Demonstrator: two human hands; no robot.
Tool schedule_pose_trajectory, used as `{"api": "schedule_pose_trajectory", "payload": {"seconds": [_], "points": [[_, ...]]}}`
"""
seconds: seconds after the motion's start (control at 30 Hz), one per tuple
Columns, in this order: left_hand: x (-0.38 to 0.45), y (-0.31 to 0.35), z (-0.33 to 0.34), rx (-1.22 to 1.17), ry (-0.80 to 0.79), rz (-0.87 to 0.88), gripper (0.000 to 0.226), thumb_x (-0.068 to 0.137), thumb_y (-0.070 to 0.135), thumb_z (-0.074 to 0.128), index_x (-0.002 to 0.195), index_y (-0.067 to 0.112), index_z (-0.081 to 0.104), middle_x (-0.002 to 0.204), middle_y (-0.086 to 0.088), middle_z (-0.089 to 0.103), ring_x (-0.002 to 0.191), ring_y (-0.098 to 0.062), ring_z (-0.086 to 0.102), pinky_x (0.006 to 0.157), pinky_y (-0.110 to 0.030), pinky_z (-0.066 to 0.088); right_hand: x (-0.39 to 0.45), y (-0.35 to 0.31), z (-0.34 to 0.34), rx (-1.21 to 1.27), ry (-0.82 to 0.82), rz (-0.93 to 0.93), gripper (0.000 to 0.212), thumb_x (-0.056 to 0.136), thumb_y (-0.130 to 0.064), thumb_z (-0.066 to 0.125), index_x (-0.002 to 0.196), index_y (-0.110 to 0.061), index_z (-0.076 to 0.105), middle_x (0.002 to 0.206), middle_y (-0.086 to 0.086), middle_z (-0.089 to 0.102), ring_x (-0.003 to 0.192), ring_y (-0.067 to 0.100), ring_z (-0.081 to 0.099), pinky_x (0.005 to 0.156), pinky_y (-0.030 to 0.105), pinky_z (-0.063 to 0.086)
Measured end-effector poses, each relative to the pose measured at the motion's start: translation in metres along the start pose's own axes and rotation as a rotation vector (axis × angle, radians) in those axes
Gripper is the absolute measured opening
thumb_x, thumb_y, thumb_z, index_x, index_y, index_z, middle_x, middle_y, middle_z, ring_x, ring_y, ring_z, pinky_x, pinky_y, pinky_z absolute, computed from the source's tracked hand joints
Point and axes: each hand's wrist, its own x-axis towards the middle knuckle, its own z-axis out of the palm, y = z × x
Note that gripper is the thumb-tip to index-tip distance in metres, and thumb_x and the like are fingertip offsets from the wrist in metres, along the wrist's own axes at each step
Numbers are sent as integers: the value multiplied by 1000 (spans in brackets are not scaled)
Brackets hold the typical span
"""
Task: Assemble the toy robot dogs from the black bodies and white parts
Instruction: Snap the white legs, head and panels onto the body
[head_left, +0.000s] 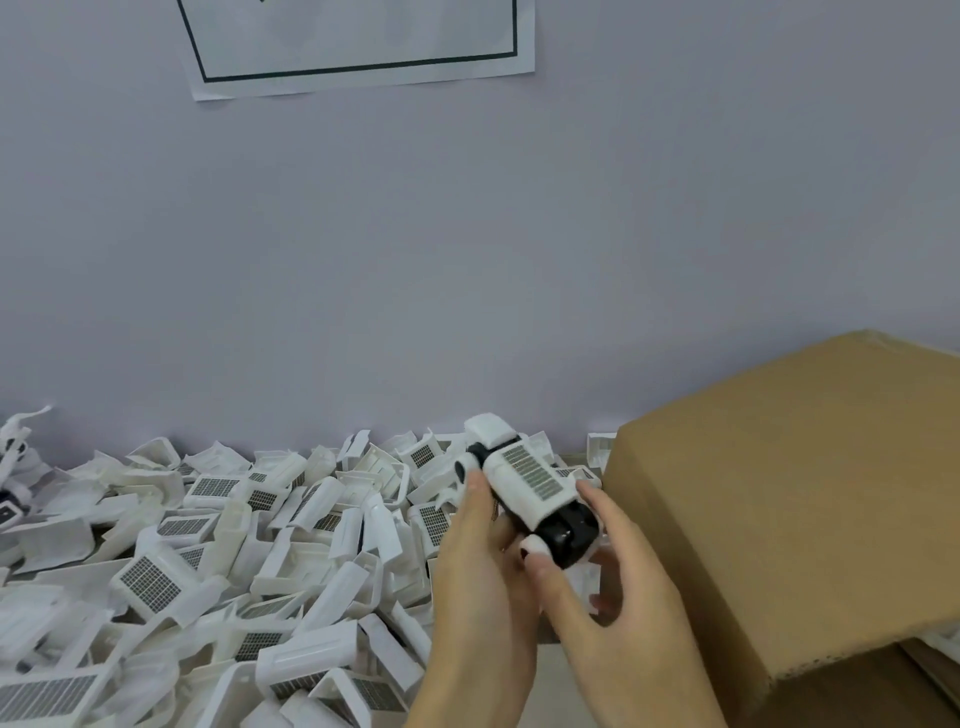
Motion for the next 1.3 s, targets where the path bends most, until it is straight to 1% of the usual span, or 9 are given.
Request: {"api": "schedule_pose_trajectory", "payload": {"seconds": [0.17, 0.3, 0.47, 0.57, 0.63, 0.77, 0.9, 1.13, 1.3], "points": [[-1, -1, 0, 20, -82, -27, 42, 81, 53, 54, 93, 25, 82, 106, -3, 79, 94, -28, 77, 73, -50, 62, 2, 5, 1, -23, 108, -100, 70, 75, -9, 84, 139, -19, 58, 128, -8, 65, 117, -4, 59, 89, 0, 41], [3, -4, 1, 141, 31, 103, 32, 102, 33, 53, 105, 10, 75, 94, -5, 80, 87, -20, 78, 75, -34, 64, 6, 12, 3, 60, 197, -20, 48, 83, -26, 75, 128, -36, 62, 114, -16, 71, 106, -4, 65, 79, 1, 45], [1, 1, -7, 222, 286, 429, 53, 106, 28, 48, 67, 3, 73, 59, -17, 69, 44, -26, 65, 35, -26, 47, 11, 9, 1, 250, 237, 116, 15, 90, -44, 58, 100, -40, 68, 85, -12, 76, 79, 8, 73, 67, 28, 56], [1, 7, -15, 339, 433, 743, 50, 104, 22, 53, 57, 15, 67, 49, -2, 58, 41, -11, 46, 41, -18, 36, 9, -2, 0, 333, 232, 253, 23, 100, -36, 53, 91, -32, 74, 81, -8, 76, 78, 19, 75, 59, 35, 62], [2, 9, -19, 415, 500, 837, 38, 100, 15, 58, 65, 24, 66, 59, 6, 61, 52, -5, 51, 49, -13, 40, 10, -13, -2, 423, 210, 438, 30, 101, -33, 55, 79, -24, 74, 67, 2, 73, 63, 23, 74, 51, 41, 59], [4, 6, -18, 392, 327, 630, 30, 104, 26, 48, 105, 38, 75, 105, 33, 69, 104, 15, 59, 84, -10, 46, 12, -24, -12, 607, 43, 765, 57, 101, -43, 50, 63, -4, 64, 49, 20, 61, 48, 33, 57, 53, 34, 38], [4, 7, -20, 333, 211, 405, 45, 107, 43, 34, 101, 49, 78, 129, 18, 65, 129, -6, 53, 115, -41, 36, 18, -22, -9, 735, -52, 893, 60, 99, -51, 39, 69, -5, 62, 49, 12, 46, 39, 23, 38, 45, 26, 31], [3, 8, -21, 378, 204, 402, 44, 105, 43, 35, 97, 54, 77, 126, 28, 59, 130, -3, 48, 109, -37, 35, 15, -21, -12, 815, -126, 837, 31, 96, -30, 37, 70, -18, 27, 51, 8, 33, 47, 20, 28, 30, 26, 33], [4, 10, -21, 371, 146, 390, 44, 106, 41, 34, 100, 51, 76, 119, 27, 66, 108, 5, 61, 87, -23, 39, 19, -18, -14, 728, -65, 891, 50, 100, -44, 35, 74, -6, 53, 59, 11, 38, 50, 23, 30, 48, 28, 25]]}}
